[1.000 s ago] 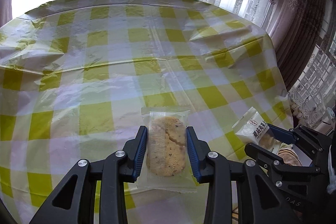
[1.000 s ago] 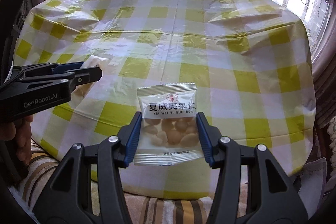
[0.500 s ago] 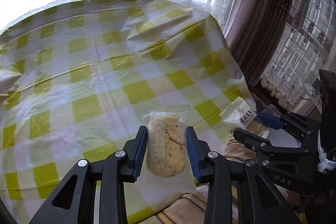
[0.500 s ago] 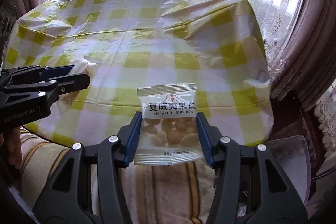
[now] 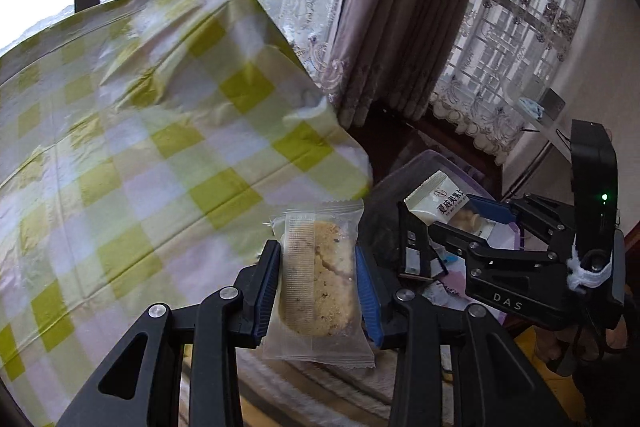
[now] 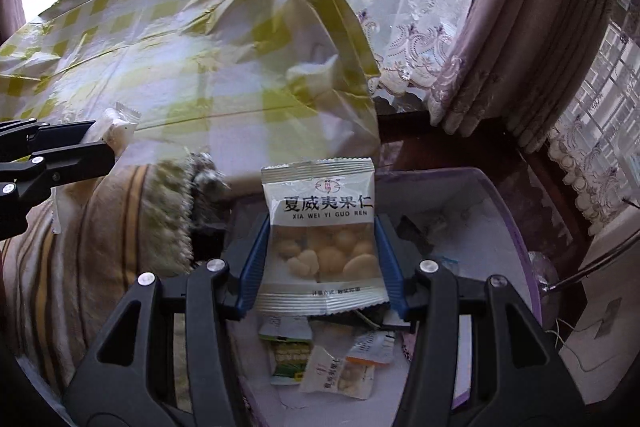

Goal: Organize snacks
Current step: 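Carry both snacks over the white box and open both tools to drop them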

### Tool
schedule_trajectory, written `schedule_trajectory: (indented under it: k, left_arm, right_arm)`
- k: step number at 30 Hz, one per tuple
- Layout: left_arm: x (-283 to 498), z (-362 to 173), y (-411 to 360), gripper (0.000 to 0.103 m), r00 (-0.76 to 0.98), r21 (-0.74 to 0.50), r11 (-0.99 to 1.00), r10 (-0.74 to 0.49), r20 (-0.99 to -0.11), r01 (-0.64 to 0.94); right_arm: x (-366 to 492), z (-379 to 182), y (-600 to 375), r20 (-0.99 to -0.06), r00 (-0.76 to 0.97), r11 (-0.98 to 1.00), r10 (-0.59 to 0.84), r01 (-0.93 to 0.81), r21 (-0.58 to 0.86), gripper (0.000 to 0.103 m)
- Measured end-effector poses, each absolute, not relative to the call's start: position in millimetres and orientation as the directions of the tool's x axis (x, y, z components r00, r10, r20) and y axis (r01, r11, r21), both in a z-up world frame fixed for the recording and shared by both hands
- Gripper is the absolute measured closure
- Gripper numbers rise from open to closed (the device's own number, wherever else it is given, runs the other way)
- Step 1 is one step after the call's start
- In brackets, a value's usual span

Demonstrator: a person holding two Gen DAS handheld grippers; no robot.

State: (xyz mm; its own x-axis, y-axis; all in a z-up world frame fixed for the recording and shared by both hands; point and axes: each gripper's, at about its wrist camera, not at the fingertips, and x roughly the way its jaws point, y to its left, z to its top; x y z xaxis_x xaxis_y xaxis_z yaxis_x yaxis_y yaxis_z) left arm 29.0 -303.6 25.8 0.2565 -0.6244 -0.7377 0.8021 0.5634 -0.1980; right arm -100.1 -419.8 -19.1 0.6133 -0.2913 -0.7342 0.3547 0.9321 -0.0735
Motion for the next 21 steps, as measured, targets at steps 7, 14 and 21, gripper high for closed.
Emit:
schedule_trajectory:
  k: [7, 14, 21]
  left_arm:
    - [7, 9, -343, 0.065, 0.157, -0.234, 0.519, -0.602, -0.783, 0.822]
    - [-2, -8, -367, 0.065, 0.074, -0.275, 0.513, -0.56, -0.825, 0.813]
    - [-1, -16, -371, 0.064, 0.041, -0.335, 0.569, -0.547, -0.836, 0.751]
  right_arm:
    - [-134, -35, -451, -0.752, 0.572, 0.897, -0.329, 0.439, -0.058, 0.048]
    - [-148, -40, -469, -0.75, 0.557, 0.869, -0.356, 0.493, -0.046, 0.048]
    - [-158, -45, -484, -0.753, 0.54, 0.841, -0.375, 0.54, -0.031, 0.046]
